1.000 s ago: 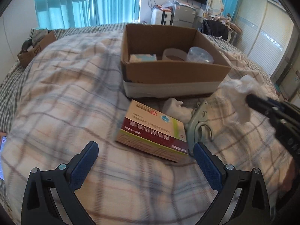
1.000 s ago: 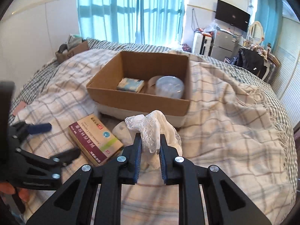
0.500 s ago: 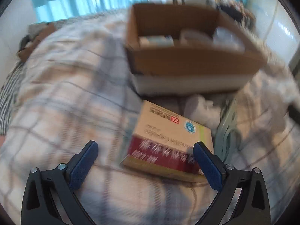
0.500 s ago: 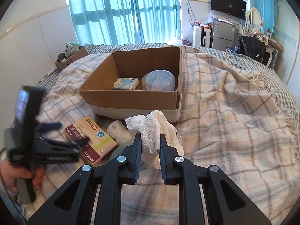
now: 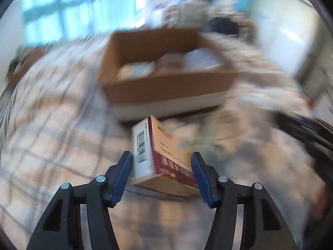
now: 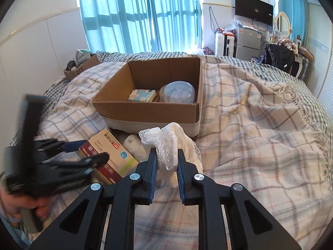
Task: Organize objects
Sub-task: 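Grasp the medicine box with the left tool, then drop medicine box into box with left tool while right tool drops cloth in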
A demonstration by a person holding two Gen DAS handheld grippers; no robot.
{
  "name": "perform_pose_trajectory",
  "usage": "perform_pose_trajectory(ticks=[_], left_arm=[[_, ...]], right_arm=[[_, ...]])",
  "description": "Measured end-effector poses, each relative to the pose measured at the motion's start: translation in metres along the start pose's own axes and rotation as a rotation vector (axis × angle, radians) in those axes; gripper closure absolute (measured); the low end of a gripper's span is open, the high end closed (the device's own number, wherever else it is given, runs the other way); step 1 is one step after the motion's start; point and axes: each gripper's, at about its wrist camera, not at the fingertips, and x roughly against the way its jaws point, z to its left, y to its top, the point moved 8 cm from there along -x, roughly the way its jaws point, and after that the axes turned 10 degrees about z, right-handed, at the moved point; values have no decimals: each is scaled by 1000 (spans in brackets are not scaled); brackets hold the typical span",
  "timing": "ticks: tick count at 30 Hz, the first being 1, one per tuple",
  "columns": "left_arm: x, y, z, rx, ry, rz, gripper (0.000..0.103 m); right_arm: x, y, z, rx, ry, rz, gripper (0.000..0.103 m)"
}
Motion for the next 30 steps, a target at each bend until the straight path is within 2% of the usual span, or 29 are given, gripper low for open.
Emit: perform_pose_trajectory(ticks=[1,3,6,7,8,10,12,16,22,26,30], left_arm=[[11,0,-19,-74,-19,-18,43],[14,1,-39,-122,-21,-35,43],[-13,6,-42,-81,18,4,45],[-24,5,-38,-55,20,16,49],[-33,3,-33,-19,28,25,68],[-36,1,-22,10,21,10,69],[-23,-2,-18,26,0,-24,73],[15,6,-13,52,-25,-114,74],[83,36,-1,52,41,-266,74],[118,67,8,53,72,-336,74],[138,96,19,57,81,-368,74]], right_arm=[[3,1,0,0,-5,-7,86],[11,3,1,1,-12,-21,86],[18,3,1,10,-26,-31,86],[20,1,1,15,-31,-33,86],[21,0,0,16,-33,-34,86],[22,-3,-4,8,-34,-34,86],[20,-6,-8,-5,-32,-28,86],[22,-6,-10,-17,-27,-35,86],[52,3,5,21,-14,-97,86],[88,32,15,59,-25,-173,86],[111,80,28,108,-17,-233,86]])
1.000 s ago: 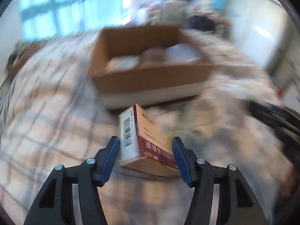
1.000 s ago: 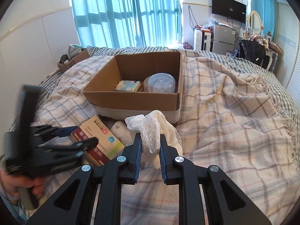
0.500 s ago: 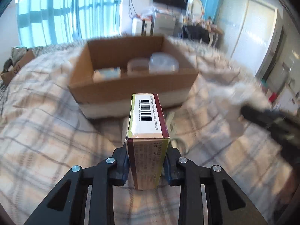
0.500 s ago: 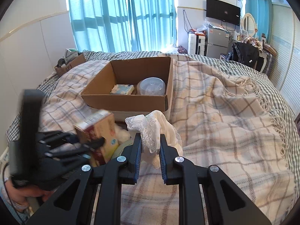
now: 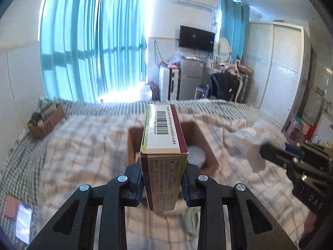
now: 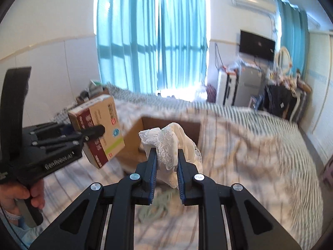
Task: Organize objects
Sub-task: 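Drop medicine box into box with left tool while right tool drops cloth in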
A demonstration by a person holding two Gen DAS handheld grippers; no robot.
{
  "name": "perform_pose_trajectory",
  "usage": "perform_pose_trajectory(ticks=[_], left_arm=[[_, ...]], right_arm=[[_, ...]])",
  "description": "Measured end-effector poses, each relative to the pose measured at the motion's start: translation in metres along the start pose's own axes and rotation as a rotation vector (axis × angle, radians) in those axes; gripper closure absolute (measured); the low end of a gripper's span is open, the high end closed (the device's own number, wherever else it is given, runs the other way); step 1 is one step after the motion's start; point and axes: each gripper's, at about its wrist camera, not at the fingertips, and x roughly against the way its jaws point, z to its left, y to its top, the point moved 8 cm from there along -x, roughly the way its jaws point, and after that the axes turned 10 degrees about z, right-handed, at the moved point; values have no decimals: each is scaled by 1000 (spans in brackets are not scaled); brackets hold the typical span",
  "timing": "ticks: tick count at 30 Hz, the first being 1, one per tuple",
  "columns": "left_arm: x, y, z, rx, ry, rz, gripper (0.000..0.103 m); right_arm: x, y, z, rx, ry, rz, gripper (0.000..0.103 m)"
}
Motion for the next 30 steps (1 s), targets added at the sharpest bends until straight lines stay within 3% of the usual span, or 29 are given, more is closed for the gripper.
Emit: perform_pose_trajectory(ticks=[6,11,20,24,30], left_arm=[[-30,44,16,4,-11,14,74],[-81,54,21,-8,-15,54,74],[-185,19,29,53,-49,173,74],[-206,10,34,68,-59,210,74],[-203,2,30,62,-50,236,72]], right_arm=[[-34,60,6,41,13,4,86],[-91,90,1,36,23,41,86],[-220,69,-22,-41,83,170,86],[-247,52,-31,-51,92,190,86],[-236,54,-41,-101,111,150,55]])
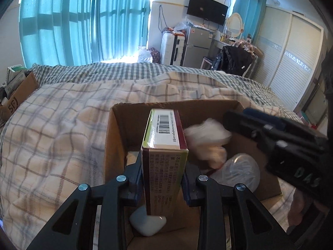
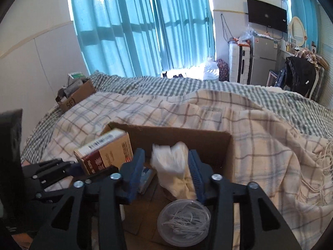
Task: Organize objects
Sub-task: 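Drop medicine box into box with left tool while right tool drops cloth in, then grasp green clip with right tool while left tool grasps white bear figurine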
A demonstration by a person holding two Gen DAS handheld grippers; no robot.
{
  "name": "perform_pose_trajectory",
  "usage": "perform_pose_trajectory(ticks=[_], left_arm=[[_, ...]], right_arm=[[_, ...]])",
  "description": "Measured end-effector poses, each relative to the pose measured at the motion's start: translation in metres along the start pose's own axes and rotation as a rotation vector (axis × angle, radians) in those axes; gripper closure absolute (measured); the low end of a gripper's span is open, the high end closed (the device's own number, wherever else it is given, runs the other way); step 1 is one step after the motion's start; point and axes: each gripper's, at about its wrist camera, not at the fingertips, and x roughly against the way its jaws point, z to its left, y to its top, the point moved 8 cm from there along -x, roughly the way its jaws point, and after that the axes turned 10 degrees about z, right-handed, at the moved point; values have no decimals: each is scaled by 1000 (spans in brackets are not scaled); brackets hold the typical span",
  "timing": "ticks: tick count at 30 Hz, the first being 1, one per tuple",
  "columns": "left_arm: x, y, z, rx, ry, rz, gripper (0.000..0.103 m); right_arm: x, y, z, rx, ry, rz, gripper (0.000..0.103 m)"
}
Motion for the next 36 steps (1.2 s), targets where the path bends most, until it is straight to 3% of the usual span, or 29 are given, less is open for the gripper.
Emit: perform_pose_trajectory(ticks=[1,3,5,10,12,13,17,20,24,28,36], left_arm=[[5,-3,-2,-5,1,-1,71],[14,-2,-6,-10,-3,-2,54],[31,-4,-8,-13,-3,-21,44],[79,-10,-12,32,-14,-84,41],[91,-16,-14,27,-4,-85,27],[96,-19,-15,25,5,-91,25],[123,-46,-16,-9,31,-118,18],[133,-74,-12,-35,62,-122,17],[126,-107,3,-36,91,-80,15],[111,-125,14,-37,158,-41,12],[88,-138,15,-41,149,-10,11]], right_arm=[[8,1,1,-1,-5,-11,51],[25,3,5,0,-19,-29,46],[49,2,6,2,-43,-49,46],[114,-10,11,-39,-96,-97,43],[139,-22,20,-35,-123,-112,41],[149,-29,24,-30,-136,-113,39],[187,-63,42,-6,-220,-120,39],[204,-83,48,-30,-230,-127,39],[208,-110,50,-78,-261,-105,38],[194,-129,48,-117,-268,-79,30],[125,-157,50,-62,-274,63,27]])
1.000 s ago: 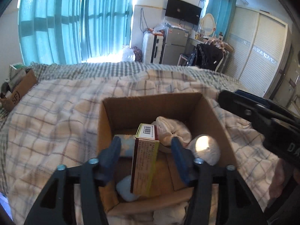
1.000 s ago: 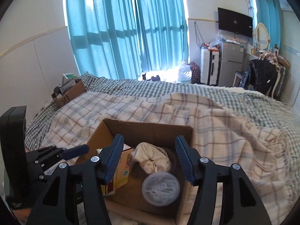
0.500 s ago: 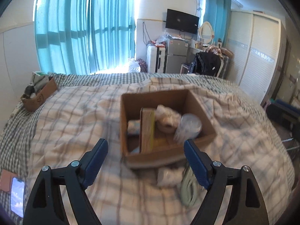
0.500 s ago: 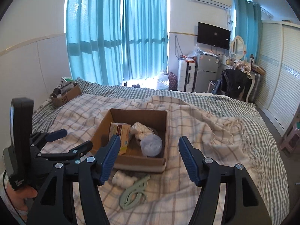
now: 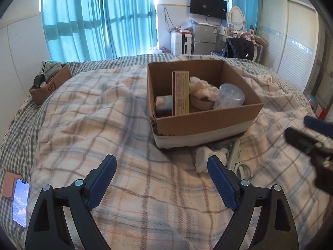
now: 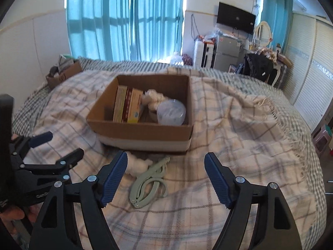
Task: Organize objects
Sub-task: 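Grasp green clip with right tool while left tool grasps white bear figurine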
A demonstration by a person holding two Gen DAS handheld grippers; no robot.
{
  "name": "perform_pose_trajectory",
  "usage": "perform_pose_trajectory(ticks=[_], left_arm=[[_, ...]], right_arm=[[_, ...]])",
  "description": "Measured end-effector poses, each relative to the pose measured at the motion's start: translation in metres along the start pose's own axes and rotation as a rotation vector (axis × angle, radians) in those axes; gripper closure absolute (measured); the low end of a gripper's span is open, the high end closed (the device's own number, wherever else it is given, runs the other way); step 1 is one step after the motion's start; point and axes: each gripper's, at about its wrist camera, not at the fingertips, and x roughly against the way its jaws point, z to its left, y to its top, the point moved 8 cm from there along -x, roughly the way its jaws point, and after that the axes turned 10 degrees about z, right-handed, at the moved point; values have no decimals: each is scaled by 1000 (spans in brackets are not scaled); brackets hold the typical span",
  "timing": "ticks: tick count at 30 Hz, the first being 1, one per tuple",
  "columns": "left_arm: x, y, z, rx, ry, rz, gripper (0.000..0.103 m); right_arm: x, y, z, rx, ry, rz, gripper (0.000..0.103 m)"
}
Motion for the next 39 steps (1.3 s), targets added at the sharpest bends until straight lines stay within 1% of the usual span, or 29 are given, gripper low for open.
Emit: perform_pose_trajectory(ticks=[4,6,7,9,11,13,17,18,19,21,22,23,25,26,28,31,32,33,36,37,39], left_arm=[[-13,-7,5,18,-9,38,11],[-21,-10,11,47,-12,71,11],[-23,-10,15,62,-8,83,11],[-24,-11,22,89,-12,89,11],[-24,-12,26,112,-32,89,11],[-26,-14,29,131,-43,96,11],[-32,-16,30,146,-52,120,11],[-32,-16,29,144,-50,120,11],[-32,-16,28,141,-48,121,11],[-33,-16,25,128,-41,126,11],[-33,-16,23,118,-36,130,11],[-33,-16,21,111,-33,131,11],[-31,-15,17,100,-23,127,11],[-30,-14,13,94,-21,124,11],[-31,-13,-1,78,-33,126,11],[-39,-11,-25,41,-50,138,11],[-44,-10,-37,20,-55,151,11],[-50,-10,-47,-2,-61,165,11],[-69,-7,-74,-71,-42,195,11],[-76,-7,-80,-82,-45,210,11],[-91,-9,-92,-81,-84,248,11]], right_arm=[[-38,-12,6,13,17,79,27],[-62,-21,11,36,11,141,27],[-78,-27,13,38,10,187,27],[-102,-39,14,27,30,259,27],[-121,-51,16,22,43,315,27],[-133,-58,17,26,35,350,26],[-146,-65,23,36,78,399,25],[-148,-67,24,44,81,407,28],[-148,-69,26,55,88,413,34],[-141,-69,25,58,84,389,35],[-136,-68,23,53,87,369,50],[-127,-65,17,38,74,337,86],[-113,-58,9,-2,108,295,89],[-107,-54,4,3,109,284,91],[-99,-49,0,31,91,266,91],[-81,-35,-10,44,104,224,94],[-76,-24,-15,58,91,206,94],[-72,-20,-19,70,79,195,94],[-66,-9,-33,92,30,172,94],[-67,-9,-39,86,23,172,94],[-77,-15,-45,52,50,177,94]])
